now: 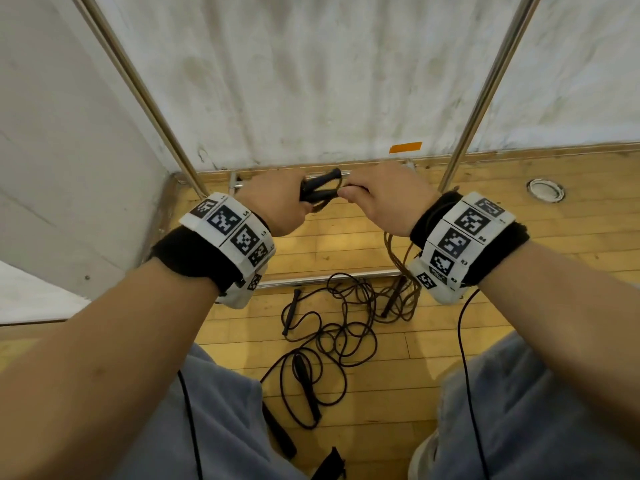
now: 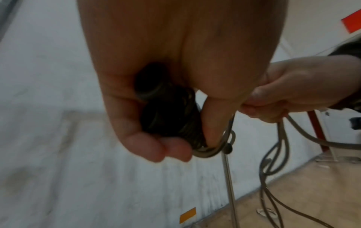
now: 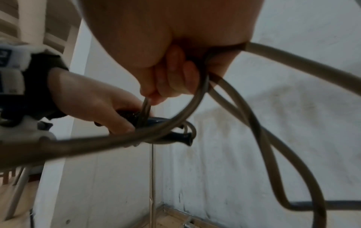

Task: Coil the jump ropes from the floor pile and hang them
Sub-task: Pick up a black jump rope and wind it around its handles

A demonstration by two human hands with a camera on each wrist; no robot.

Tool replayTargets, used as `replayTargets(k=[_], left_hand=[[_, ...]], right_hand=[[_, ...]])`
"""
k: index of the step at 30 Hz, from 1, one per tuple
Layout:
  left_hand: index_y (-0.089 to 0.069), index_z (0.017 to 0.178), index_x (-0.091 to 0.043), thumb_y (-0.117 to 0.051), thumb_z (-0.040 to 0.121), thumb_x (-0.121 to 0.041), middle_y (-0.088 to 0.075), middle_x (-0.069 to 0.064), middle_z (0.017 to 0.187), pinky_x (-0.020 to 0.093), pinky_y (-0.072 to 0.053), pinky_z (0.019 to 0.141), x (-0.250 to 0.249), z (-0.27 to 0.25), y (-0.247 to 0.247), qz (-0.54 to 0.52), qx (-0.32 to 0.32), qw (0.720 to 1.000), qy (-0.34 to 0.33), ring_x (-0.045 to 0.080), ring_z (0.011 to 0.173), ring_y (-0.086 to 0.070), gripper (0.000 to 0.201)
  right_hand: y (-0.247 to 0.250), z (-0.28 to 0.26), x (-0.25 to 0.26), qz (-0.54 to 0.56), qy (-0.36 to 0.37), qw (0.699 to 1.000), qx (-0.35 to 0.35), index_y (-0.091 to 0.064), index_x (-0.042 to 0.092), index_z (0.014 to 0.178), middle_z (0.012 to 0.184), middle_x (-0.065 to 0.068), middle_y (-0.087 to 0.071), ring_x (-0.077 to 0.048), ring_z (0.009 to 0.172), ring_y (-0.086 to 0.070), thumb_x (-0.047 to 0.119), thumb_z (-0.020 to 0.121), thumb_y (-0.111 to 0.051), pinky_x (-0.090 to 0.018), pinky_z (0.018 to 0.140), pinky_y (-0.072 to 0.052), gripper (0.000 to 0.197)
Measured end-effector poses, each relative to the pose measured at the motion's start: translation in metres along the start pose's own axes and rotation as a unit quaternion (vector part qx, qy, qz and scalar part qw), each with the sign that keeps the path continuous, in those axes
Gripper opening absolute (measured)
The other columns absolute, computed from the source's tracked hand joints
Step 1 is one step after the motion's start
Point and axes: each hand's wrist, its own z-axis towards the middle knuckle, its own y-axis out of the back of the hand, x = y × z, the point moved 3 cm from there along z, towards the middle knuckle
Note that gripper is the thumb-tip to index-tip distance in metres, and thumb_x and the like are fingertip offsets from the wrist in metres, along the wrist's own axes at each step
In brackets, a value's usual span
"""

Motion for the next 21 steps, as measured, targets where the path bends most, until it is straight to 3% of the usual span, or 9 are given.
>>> replayTargets(k=[3,5,7,11,14,17,19,21], left_hand=[[-0.047,0.111,-0.025,-0.053,0.093,-0.030,-0.056,-0.004,0.091,0.028,-0.037,0.069,-0.013,-0.005,-0.005,-0.004,0.046,0.998,-0.049,0.014,0.077,-0.052,0.020],[-0.046,0.113,-0.028,-0.055,0.090,-0.031,-0.056,-0.006,0.090,0.027,-0.041,0.059,-0.019,-0.009,-0.003,-0.026,0.055,0.995,-0.074,0.011,0.074,-0.053,0.025],[-0.049,0.109,-0.029,-0.060,0.083,-0.036,-0.056,-0.007,0.088,0.028,-0.045,0.060,-0.024,-0.012,-0.001,-0.032,0.053,0.994,-0.094,0.010,0.075,-0.053,0.030],[-0.046,0.079,-0.035,-0.064,0.080,-0.055,-0.054,-0.013,0.076,0.025,-0.038,0.054,-0.032,-0.016,-0.003,-0.007,0.045,0.993,-0.112,0.005,0.068,-0.050,0.027],[-0.048,0.075,-0.034,-0.062,0.085,-0.046,-0.056,-0.009,0.070,0.026,-0.041,0.054,-0.034,-0.017,-0.005,-0.020,0.052,0.989,-0.135,0.010,0.064,-0.053,0.020],[-0.058,0.083,-0.026,-0.063,0.086,-0.040,-0.059,-0.005,0.071,0.028,-0.044,0.058,-0.032,-0.020,0.002,-0.070,0.044,0.984,-0.160,0.013,0.067,-0.056,0.015],[-0.055,0.075,-0.027,-0.065,0.084,-0.038,-0.057,-0.005,0.068,0.026,-0.041,0.056,-0.032,-0.022,0.006,-0.085,0.035,0.981,-0.172,0.011,0.065,-0.055,0.017],[-0.051,0.068,-0.030,-0.067,0.082,-0.034,-0.054,-0.008,0.064,0.021,-0.037,0.054,-0.033,-0.026,0.011,-0.106,0.022,0.977,-0.183,0.008,0.062,-0.053,0.022]], right_hand=[[0.004,-0.001,-0.001,-0.009,0.011,1.000,-0.020,-0.056,0.021,0.083,0.064,0.012,-0.044,-0.004,0.058,-0.040,0.037,0.098,-0.039,-0.022,0.049,-0.022,0.028],[0.010,-0.001,-0.006,0.004,0.012,0.999,-0.038,-0.057,0.019,0.082,0.063,0.012,-0.045,-0.006,0.058,-0.041,0.038,0.098,-0.040,-0.022,0.050,-0.024,0.030],[0.015,0.000,-0.010,0.012,0.006,0.999,-0.053,-0.053,0.022,0.077,0.062,0.012,-0.045,-0.008,0.058,-0.042,0.041,0.097,-0.041,-0.024,0.051,-0.026,0.030],[0.014,0.002,-0.011,0.012,-0.003,0.999,-0.042,-0.051,0.028,0.072,0.061,0.011,-0.047,-0.003,0.058,-0.043,0.049,0.094,-0.043,-0.025,0.052,-0.028,0.031],[0.013,0.003,-0.016,0.029,-0.029,0.999,-0.027,-0.055,0.029,0.067,0.061,0.008,-0.051,-0.007,0.058,-0.046,0.054,0.090,-0.047,-0.026,0.053,-0.031,0.035],[0.015,0.005,-0.029,0.145,-0.084,0.985,-0.030,-0.061,0.024,0.060,0.048,0.008,-0.048,-0.008,0.048,-0.043,0.056,0.081,-0.059,-0.020,0.049,-0.035,0.038],[0.014,0.004,-0.034,0.217,-0.106,0.970,-0.014,-0.060,0.025,0.055,0.041,0.009,-0.039,-0.007,0.039,-0.034,0.057,0.077,-0.063,-0.013,0.040,-0.029,0.039],[0.014,0.003,-0.034,0.248,-0.109,0.963,0.007,-0.063,0.018,0.058,0.050,0.001,-0.039,-0.010,0.043,-0.033,0.063,0.073,-0.061,-0.014,0.041,-0.029,0.048]])
